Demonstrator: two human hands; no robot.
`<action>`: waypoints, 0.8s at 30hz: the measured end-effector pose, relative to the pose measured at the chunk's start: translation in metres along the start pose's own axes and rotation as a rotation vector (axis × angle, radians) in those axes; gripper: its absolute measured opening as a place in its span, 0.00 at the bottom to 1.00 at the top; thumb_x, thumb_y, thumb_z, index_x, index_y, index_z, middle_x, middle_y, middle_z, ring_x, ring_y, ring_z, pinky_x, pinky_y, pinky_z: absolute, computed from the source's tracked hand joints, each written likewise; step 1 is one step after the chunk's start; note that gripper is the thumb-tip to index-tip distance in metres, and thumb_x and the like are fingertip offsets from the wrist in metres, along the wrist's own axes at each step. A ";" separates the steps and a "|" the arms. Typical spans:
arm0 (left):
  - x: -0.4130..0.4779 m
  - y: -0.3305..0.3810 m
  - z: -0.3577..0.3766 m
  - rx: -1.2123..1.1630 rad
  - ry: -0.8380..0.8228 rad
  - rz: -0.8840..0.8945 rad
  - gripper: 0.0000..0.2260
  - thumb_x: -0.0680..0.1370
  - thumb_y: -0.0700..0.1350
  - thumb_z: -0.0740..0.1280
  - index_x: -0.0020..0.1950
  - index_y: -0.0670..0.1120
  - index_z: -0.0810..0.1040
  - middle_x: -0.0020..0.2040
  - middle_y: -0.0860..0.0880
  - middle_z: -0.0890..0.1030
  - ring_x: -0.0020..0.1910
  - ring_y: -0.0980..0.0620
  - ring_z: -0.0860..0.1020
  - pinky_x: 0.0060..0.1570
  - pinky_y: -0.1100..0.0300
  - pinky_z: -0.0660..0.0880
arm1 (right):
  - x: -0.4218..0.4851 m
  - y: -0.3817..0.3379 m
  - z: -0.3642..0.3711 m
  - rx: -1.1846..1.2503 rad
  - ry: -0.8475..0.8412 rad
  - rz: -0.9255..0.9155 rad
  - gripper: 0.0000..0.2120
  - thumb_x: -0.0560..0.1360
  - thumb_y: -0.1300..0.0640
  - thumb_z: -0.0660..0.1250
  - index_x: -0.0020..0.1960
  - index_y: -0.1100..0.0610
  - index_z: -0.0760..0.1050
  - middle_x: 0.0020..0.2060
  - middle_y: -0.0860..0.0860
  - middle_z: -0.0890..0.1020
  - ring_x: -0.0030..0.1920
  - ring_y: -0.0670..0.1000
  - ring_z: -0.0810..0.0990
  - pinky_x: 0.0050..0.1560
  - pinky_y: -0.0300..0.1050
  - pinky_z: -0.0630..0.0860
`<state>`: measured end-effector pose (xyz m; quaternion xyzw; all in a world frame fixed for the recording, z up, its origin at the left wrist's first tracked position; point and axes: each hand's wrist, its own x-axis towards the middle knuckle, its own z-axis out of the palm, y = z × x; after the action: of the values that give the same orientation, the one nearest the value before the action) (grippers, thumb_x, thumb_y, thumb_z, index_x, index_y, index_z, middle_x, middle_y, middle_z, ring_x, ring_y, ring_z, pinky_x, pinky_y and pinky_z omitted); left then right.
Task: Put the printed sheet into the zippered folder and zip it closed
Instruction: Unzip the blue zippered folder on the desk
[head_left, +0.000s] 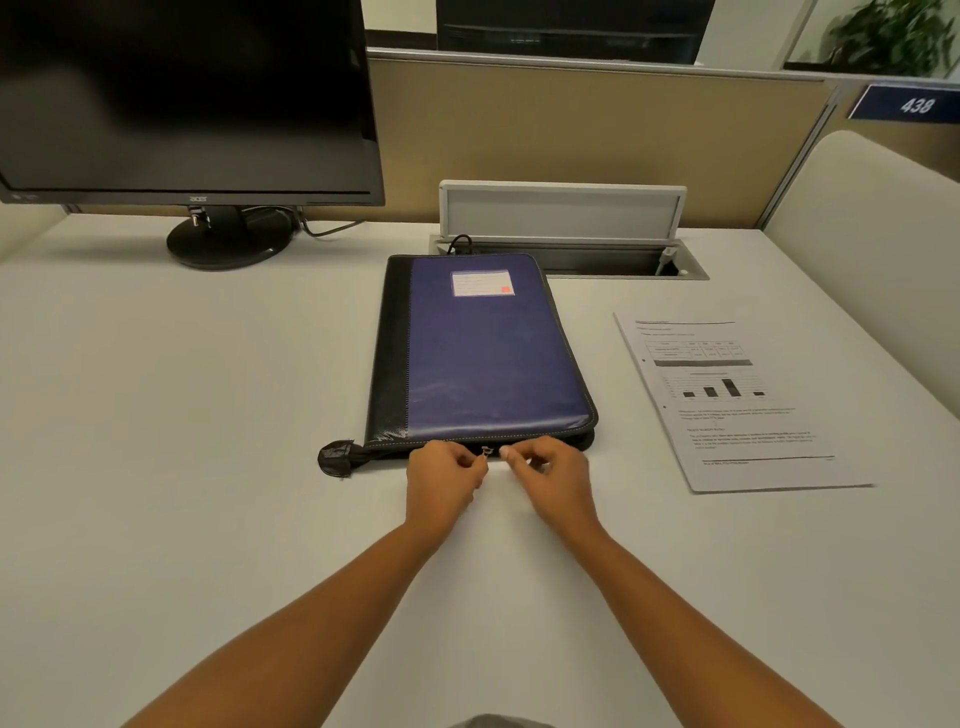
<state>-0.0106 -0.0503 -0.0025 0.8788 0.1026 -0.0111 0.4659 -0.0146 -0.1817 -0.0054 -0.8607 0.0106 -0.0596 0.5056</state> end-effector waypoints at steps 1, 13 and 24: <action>0.000 -0.001 -0.001 0.018 0.005 0.026 0.09 0.74 0.42 0.67 0.35 0.42 0.80 0.33 0.42 0.82 0.25 0.54 0.74 0.33 0.59 0.77 | 0.004 0.001 -0.003 0.032 0.088 0.049 0.09 0.73 0.55 0.68 0.38 0.59 0.80 0.34 0.53 0.81 0.34 0.48 0.76 0.36 0.35 0.71; -0.003 -0.020 -0.013 0.185 0.091 0.128 0.08 0.74 0.44 0.67 0.35 0.42 0.78 0.33 0.46 0.81 0.33 0.50 0.76 0.36 0.59 0.71 | 0.046 0.020 -0.025 -0.278 0.167 0.396 0.22 0.70 0.37 0.64 0.40 0.58 0.69 0.37 0.53 0.76 0.39 0.54 0.74 0.38 0.44 0.67; -0.008 -0.026 -0.023 0.353 0.125 0.199 0.11 0.77 0.45 0.63 0.39 0.40 0.77 0.38 0.42 0.81 0.38 0.44 0.77 0.40 0.54 0.70 | 0.048 0.019 -0.022 -0.298 0.139 0.411 0.22 0.70 0.39 0.66 0.39 0.58 0.70 0.37 0.54 0.77 0.38 0.54 0.74 0.33 0.40 0.64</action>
<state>-0.0253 -0.0183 -0.0101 0.9515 0.0404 0.0719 0.2964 0.0315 -0.2135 -0.0069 -0.8993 0.2284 -0.0125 0.3728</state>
